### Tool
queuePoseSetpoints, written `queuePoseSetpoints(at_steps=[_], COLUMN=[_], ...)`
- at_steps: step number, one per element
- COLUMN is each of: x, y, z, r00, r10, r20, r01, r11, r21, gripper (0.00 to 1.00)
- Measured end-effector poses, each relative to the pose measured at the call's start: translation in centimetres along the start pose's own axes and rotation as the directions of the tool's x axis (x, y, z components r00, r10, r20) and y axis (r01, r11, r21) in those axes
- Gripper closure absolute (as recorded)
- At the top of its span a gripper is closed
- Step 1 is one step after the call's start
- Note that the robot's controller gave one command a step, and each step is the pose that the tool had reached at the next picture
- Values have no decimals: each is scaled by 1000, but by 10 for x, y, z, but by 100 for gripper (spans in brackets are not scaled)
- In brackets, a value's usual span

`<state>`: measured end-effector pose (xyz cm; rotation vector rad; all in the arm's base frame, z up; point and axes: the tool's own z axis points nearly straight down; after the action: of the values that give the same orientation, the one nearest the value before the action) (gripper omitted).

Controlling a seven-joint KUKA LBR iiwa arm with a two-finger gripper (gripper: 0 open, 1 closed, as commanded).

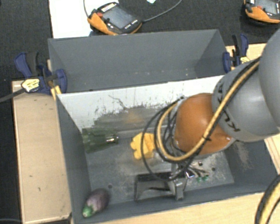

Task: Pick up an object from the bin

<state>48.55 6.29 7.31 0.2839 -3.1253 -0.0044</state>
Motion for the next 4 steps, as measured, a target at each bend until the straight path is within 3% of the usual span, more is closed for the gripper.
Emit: queuePoseSetpoints(at_steps=[1, 2, 3, 4], x=[-8, -1, -9, 2], y=[46, 41, 80, 41], z=[-84, -27, 3, 3], r00=[997, 996, 999, 996], r10=[79, 94, 28, 90], r20=[17, 0, 24, 5], r01=[-79, -94, -28, -90], r11=[997, 996, 1000, 996], r21=[4, 3, 4, 4], gripper=[0, 0, 0, 100])
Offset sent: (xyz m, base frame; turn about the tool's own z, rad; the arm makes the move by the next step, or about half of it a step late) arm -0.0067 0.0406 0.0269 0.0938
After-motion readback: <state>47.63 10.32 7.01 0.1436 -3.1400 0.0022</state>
